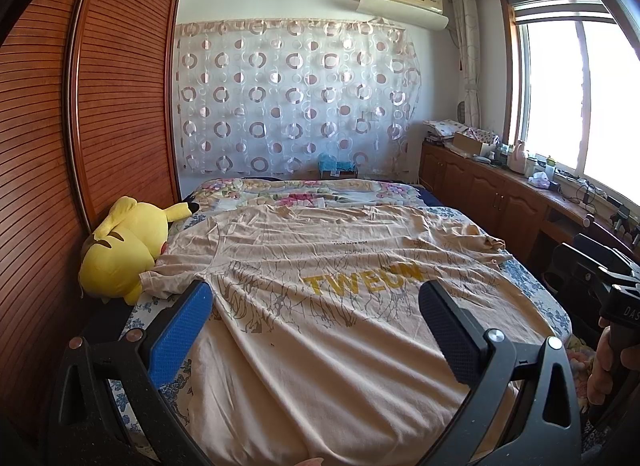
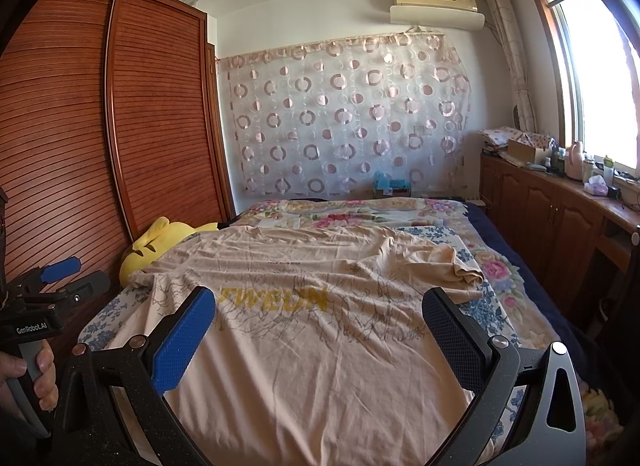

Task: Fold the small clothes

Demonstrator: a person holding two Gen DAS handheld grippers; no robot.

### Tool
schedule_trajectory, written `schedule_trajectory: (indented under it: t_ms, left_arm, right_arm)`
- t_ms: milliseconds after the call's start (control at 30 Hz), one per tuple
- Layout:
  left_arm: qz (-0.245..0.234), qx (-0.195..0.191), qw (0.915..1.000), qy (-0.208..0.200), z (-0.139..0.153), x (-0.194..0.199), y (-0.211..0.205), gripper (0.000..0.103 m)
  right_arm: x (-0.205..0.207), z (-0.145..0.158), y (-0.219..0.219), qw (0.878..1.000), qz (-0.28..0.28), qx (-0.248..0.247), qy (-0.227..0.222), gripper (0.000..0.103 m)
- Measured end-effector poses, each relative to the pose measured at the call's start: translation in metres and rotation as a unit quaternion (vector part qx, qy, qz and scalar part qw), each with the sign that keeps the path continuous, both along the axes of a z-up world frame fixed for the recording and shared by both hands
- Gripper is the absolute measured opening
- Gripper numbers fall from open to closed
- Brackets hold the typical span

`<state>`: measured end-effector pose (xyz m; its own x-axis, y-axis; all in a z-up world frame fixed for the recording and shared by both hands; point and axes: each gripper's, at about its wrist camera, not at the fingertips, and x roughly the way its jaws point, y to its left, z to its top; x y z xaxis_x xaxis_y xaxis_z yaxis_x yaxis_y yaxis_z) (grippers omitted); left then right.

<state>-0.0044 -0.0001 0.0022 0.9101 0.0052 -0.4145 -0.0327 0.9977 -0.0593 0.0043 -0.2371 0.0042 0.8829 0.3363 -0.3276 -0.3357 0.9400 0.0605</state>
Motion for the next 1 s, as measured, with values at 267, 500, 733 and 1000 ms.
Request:
schedule_trajectory:
  t_ms: [267, 500, 733, 1000]
  left_arm:
    - [0.0, 0.002, 1.0, -0.001, -0.0003, 0.0005, -0.0002, 0.103]
    - [0.0, 0.002, 1.0, -0.001, -0.0001, 0.0, -0.0007, 0.103]
    - [0.0, 0.003, 1.0, -0.002, -0.0002, -0.0001, -0.0008, 0.103]
    - [0.0, 0.003, 1.0, -0.003, -0.0001, -0.0006, -0.0011, 0.103]
  right_arm:
    - [-0.0008, 0.0, -0.0015, 1.0, 0.0, 0.002, -0.001, 0.103]
    - [-0.0018, 0.0004, 0.0, 1.0, 0.001, 0.003, 0.0, 0.103]
    - [-0.0019, 0.0006, 0.0004, 1.0, 0.001, 0.002, -0.001, 0.103]
    - [-0.0022, 0.0008, 0.0005, 1.0, 0.002, 0.003, -0.001, 0.103]
